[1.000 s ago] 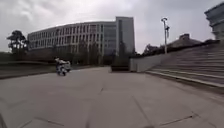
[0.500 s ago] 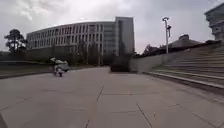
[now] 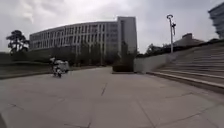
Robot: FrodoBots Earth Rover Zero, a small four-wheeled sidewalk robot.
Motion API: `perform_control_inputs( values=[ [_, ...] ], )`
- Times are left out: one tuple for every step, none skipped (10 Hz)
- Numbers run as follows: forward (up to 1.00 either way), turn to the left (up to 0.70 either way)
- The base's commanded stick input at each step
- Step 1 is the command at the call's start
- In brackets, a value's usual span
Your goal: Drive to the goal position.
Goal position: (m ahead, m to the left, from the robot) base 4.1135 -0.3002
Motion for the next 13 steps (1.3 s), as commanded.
perform_control_inputs(
  values=[
    [0.7, 0.01],
    [0.7, 0.01],
    [0.7, 0.01],
    [0.7, 0.01],
    [0.7, 0.01],
    [0.7, 0.01],
    [0.7, 0.01],
    [0.7, 0.01],
    [0.7, 0.01],
    [0.7, 0.01],
    [0.7, 0.01],
    [0.7, 0.01],
    [0.7, 0.01]
  ],
)
